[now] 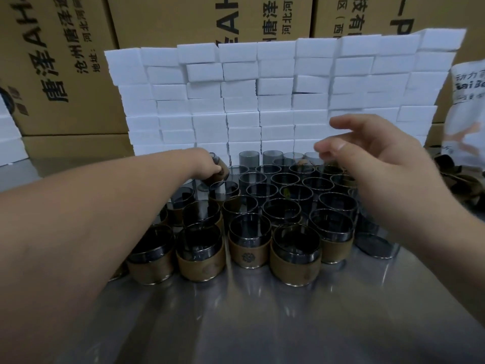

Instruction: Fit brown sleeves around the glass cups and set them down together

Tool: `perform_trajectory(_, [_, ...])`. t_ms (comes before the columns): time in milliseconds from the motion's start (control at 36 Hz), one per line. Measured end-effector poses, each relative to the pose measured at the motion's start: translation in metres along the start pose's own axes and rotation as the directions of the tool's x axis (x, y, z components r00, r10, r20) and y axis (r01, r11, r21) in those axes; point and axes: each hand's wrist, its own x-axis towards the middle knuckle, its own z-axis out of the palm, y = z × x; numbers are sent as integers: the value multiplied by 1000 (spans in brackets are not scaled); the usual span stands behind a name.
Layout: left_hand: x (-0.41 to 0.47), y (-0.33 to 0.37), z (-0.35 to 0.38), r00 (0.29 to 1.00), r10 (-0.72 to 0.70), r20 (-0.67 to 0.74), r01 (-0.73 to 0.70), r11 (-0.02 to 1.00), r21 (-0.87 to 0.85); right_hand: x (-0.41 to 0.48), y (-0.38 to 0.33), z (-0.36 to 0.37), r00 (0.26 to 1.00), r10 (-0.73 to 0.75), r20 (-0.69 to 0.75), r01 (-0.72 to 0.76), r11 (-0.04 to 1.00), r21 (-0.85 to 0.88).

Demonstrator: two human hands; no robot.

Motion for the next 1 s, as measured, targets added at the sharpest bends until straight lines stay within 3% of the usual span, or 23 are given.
perform_trajectory(306, [3,-14,10,999,44,30,-43,999,-21,14,27,-12,986,144,-88,-151,986,-76])
perform_trajectory(444, [1,-16,18,991,22,133,-30,998,57,12,25,-9,987,150,-60,-155,984,-85])
perform_trajectory(639, [1,-18,25,995,-42,90,54,988,-146,11,22,-9,989,145,-44,-148,983,-104])
perform_trajectory(750, [-5,-18,15,995,52,89,-20,945,-327,12,25,-9,986,162,-33,-165,979,-121])
perform_trajectory(806, [-6,-19,8,999,-13,38,25,941,-338,15,29,-13,985,163,-62,-171,974,-148])
perform_trajectory(917, [-7,-29,7,991,-132,22,133,977,-167,28,46,-35,971,132,-197,-191,928,-319])
perform_trajectory(1000, [-8,-37,14,987,-141,70,143,989,-25,38,67,-58,953,169,-252,-278,819,-503])
